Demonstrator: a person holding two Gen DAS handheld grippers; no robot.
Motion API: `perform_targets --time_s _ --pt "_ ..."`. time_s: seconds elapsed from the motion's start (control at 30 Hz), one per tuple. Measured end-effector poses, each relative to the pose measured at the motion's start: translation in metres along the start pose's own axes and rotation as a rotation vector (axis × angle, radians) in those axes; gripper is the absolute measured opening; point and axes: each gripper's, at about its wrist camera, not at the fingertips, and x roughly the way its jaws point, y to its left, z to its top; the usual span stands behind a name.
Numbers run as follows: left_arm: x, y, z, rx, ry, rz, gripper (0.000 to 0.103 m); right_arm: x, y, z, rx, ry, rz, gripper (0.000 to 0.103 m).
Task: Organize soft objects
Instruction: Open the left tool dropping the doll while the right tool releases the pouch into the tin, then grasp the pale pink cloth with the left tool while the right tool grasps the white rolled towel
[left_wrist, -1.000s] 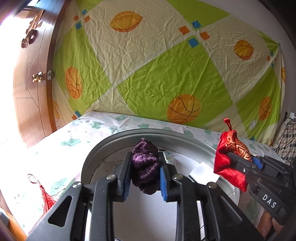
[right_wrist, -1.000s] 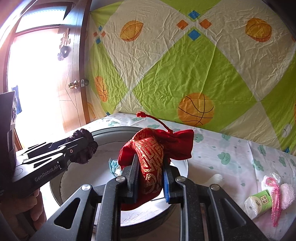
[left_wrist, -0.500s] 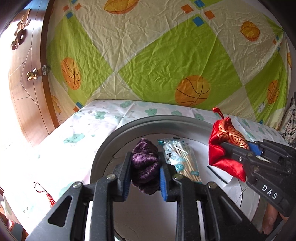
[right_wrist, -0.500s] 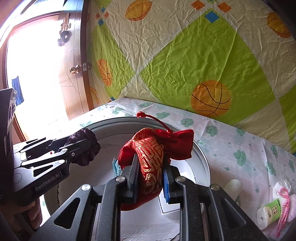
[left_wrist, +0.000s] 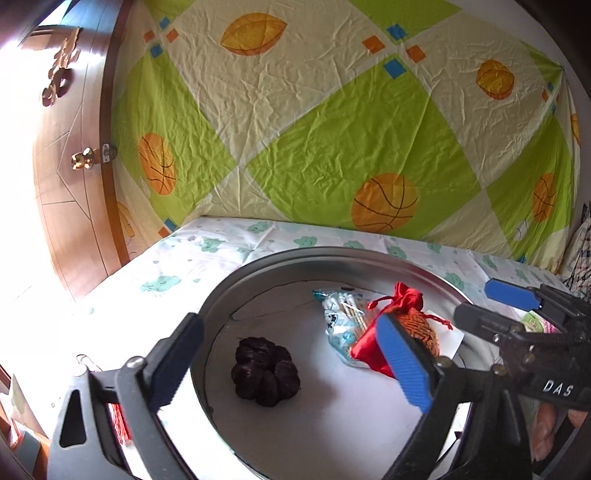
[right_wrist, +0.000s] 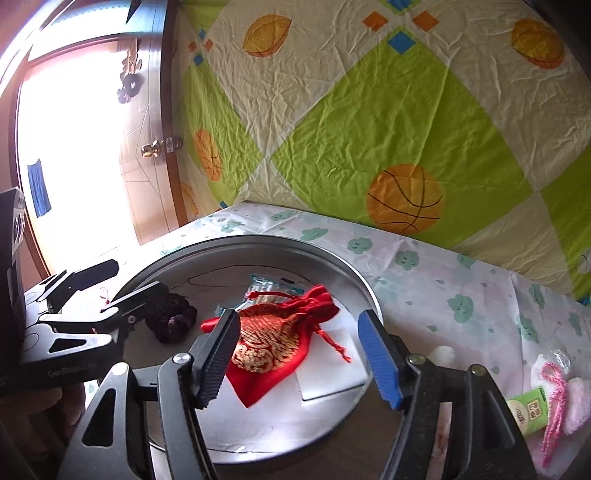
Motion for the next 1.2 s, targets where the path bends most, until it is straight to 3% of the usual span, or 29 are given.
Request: perform_targets --time_s 0.13,0.37,0.73,0.83,0.9,0.97,1.0,1.07,1.2 --pt "-0.016 -0.008 -0.008 -0.032 -0.055 0.004 0.102 -0.02 -0.043 -0.008 0.051 -0.015 -0.074 0.075" --pt "-0.015 -0.039 -0.018 -0.044 -0.048 -0.047 0.102 -0.015 -0.109 -0.018 0.205 0.056 -0.15 0.075" --pt "-0.012 -0.06 -0.017 -0.034 -0.044 -0.05 0.102 0.043 -0.119 -0.025 0.29 0.262 -0.135 0.074" --pt "-0.012 -0.059 -0.016 -0.04 -0.048 -0.05 0.102 0.056 -0.118 -0.028 0.317 0.312 -0.093 0.066" --pt "-0.012 -0.06 -0.016 -0.039 -0.048 -0.052 0.102 0.064 -0.118 -0.031 0.336 0.339 -0.062 0.055" --pt "-0.012 -0.061 -0.016 -0.035 -0.048 -0.054 0.102 0.065 -0.121 -0.034 0.361 0.338 -0.03 0.051" --pt "-0.012 -0.061 -0.016 -0.032 -0.049 -0.057 0.102 0.064 -0.123 -0.034 0.376 0.331 -0.018 0.042" --pt "-0.014 -0.064 -0.015 -0.025 -0.052 -0.065 0.102 0.057 -0.126 -0.033 0.401 0.297 0.016 0.035" --pt "-0.016 -0.072 -0.013 -0.01 -0.059 -0.091 0.102 0.035 -0.127 -0.027 0.42 0.211 0.03 0.033"
